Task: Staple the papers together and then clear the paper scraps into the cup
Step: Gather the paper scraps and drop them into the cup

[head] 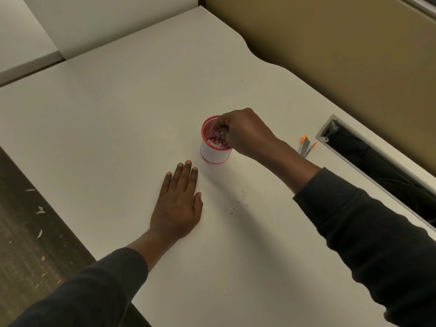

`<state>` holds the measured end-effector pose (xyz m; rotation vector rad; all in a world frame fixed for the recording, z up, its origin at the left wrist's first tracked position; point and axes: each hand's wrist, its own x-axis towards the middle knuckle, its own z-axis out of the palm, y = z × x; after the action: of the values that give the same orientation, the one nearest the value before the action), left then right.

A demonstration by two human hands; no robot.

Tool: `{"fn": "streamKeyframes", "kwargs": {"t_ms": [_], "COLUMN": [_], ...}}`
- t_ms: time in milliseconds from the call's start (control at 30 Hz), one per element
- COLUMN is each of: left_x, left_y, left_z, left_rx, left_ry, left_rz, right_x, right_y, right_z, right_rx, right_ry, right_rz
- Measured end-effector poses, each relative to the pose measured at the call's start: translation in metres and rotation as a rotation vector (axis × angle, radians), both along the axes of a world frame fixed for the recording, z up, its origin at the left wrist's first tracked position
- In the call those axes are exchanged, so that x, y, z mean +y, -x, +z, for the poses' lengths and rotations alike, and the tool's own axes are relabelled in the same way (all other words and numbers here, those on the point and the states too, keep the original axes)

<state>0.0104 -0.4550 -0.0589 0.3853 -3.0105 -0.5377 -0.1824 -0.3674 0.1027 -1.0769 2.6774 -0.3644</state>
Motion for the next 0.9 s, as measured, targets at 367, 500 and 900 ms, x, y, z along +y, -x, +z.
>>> {"fn": "streamKeyframes", "kwargs": {"t_ms": [367, 500, 900], "left_x": [0.0, 0.0, 0.0], "left_y": [0.0, 0.0, 0.0], "left_z": [0.0, 0.0, 0.0], "left_rx": [-0.007, -0.011, -0.015], "left_ry": [0.002, 0.002, 0.009], "left_rz": [0.001, 0.002, 0.002], "right_x": [-0.003, -0.001, 0.001], "right_y": [-0.004, -0.008, -0.011], "right_z": [-0.001, -0.003, -0.008], "right_rx": [0.12, 0.138, 0.146], "right_ry": [-0.026, -0.019, 0.104], "right_rz": [0.085, 0.093, 0.132]}}
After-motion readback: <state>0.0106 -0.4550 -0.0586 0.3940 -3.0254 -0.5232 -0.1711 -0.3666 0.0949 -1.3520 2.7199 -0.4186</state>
